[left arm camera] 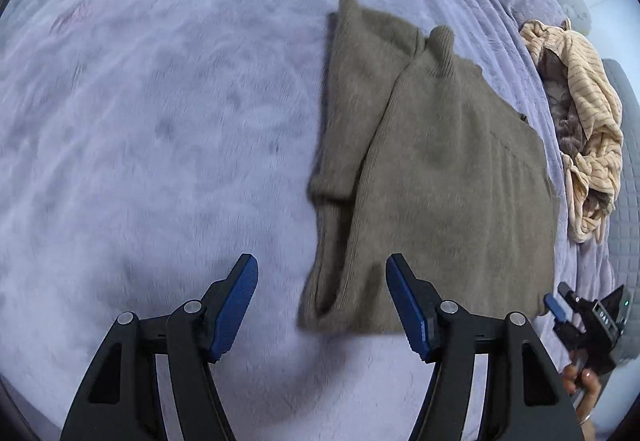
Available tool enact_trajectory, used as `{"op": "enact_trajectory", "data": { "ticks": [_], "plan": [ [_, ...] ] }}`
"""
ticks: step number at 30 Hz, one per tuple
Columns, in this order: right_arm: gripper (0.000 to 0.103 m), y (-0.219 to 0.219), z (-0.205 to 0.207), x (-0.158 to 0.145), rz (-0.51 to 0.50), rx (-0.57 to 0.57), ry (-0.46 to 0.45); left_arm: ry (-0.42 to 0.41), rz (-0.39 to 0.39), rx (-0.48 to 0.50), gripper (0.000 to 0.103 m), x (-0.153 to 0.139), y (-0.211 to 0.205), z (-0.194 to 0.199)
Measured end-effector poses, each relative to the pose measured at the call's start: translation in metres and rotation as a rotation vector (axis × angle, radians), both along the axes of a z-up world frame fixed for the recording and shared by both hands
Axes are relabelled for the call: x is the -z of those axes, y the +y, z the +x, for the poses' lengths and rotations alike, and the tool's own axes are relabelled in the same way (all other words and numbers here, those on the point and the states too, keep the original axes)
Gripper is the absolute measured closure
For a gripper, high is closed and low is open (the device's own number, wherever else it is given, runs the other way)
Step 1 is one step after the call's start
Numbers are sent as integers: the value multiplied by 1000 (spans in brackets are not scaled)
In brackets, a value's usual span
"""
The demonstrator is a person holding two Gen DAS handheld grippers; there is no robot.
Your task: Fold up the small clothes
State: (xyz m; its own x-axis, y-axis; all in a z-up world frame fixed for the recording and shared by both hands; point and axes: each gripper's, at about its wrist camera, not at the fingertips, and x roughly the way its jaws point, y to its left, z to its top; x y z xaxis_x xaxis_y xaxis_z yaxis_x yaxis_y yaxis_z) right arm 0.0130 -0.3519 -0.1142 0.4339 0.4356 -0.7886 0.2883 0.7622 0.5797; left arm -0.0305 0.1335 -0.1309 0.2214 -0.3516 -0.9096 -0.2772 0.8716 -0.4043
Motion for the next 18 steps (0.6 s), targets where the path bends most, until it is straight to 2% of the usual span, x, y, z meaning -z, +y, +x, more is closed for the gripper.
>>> {"op": "enact_trajectory", "data": {
  "ticks": [4,8,11,13,15,18],
  "plan": [
    [54,-17,-45,21,104,139,44,40,-121,-77,36,17,-2,-21],
    [54,-26,-56,36,190,228,49,34,-207,-116,36,15,-4,-27],
    [54,-25,-70,35,221,262,37,35,-217,-119,36,13,-3,-34],
    [52,-24,-80,38,217,259,62,40,-219,-126,36,17,-4,-33],
    [52,-26,-82,45,221,266,79,30,-237,-146,36,21,-5,-24],
    [51,-30,-74,57,276,296,59,15,-234,-173,36,26,-10,-7]
  ]
}}
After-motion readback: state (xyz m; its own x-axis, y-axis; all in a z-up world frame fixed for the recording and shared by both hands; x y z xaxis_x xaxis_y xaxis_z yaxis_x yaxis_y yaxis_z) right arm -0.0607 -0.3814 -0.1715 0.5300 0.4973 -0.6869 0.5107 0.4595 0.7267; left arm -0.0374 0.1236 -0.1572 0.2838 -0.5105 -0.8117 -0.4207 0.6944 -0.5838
